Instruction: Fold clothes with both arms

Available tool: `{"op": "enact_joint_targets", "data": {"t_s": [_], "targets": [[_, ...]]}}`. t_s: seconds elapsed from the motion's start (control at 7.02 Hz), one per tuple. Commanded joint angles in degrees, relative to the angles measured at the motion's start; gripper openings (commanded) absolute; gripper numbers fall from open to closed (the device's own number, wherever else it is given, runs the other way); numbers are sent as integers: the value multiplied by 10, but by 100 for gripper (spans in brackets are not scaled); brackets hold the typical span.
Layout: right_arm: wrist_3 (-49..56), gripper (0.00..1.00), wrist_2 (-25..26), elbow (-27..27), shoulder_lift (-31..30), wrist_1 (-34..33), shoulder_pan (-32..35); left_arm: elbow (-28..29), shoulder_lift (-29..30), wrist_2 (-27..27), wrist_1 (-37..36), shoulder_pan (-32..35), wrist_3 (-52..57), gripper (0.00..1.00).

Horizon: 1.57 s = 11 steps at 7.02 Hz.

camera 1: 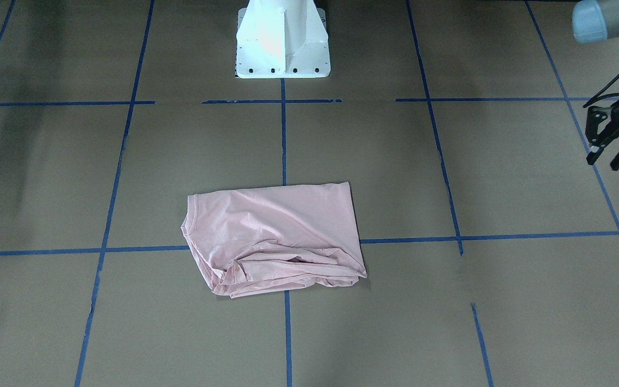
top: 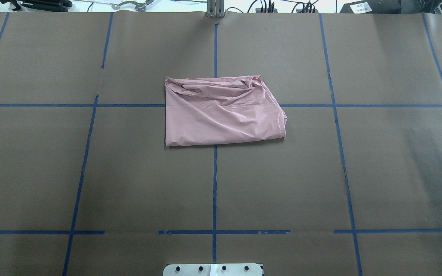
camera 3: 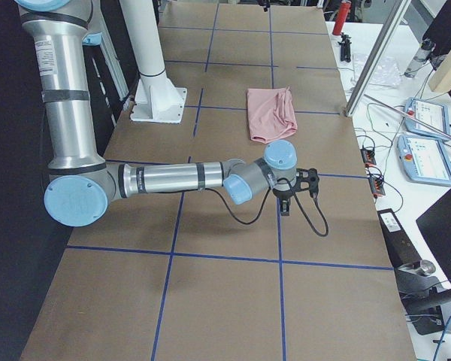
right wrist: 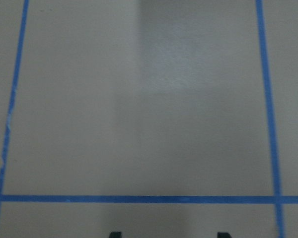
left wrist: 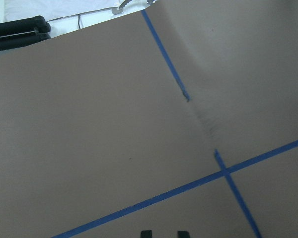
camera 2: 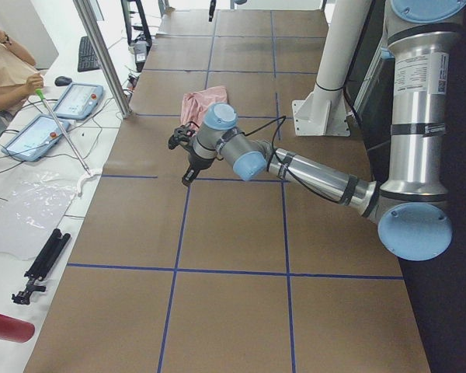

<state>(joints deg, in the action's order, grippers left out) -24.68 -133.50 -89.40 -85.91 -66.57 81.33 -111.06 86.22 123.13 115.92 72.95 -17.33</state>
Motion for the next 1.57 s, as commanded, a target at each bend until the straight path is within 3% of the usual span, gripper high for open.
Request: {"op": "enact_joint_targets", "data": {"t_s": [0.0, 0.28, 0.43, 0.57, 0.85, 1.14, 1.42], "targets": [[249, 100, -1, -9, -14, -159, 91, 3, -38, 65, -53, 88, 94, 100], [327, 100, 2, -24, -8, -261, 101, -12, -30, 68, -264, 104, 94, 100], [334, 100, 3, -36, -9, -278, 100, -4, -45, 144, -275, 153, 93, 100], [332, 100, 1, -32, -13, -274, 99, 12, -96, 201, -255, 155, 104, 100], [329, 100, 0, -28, -13, -272, 99, 48, -96, 143, -141, 152, 107, 100], [329, 100, 1, -31, -14, -271, 98, 104, -63, 135, -150, 151, 113, 100], [329, 100, 1, -31, -13, -271, 96, 92, -61, 135, -206, 149, 114, 100]]}}
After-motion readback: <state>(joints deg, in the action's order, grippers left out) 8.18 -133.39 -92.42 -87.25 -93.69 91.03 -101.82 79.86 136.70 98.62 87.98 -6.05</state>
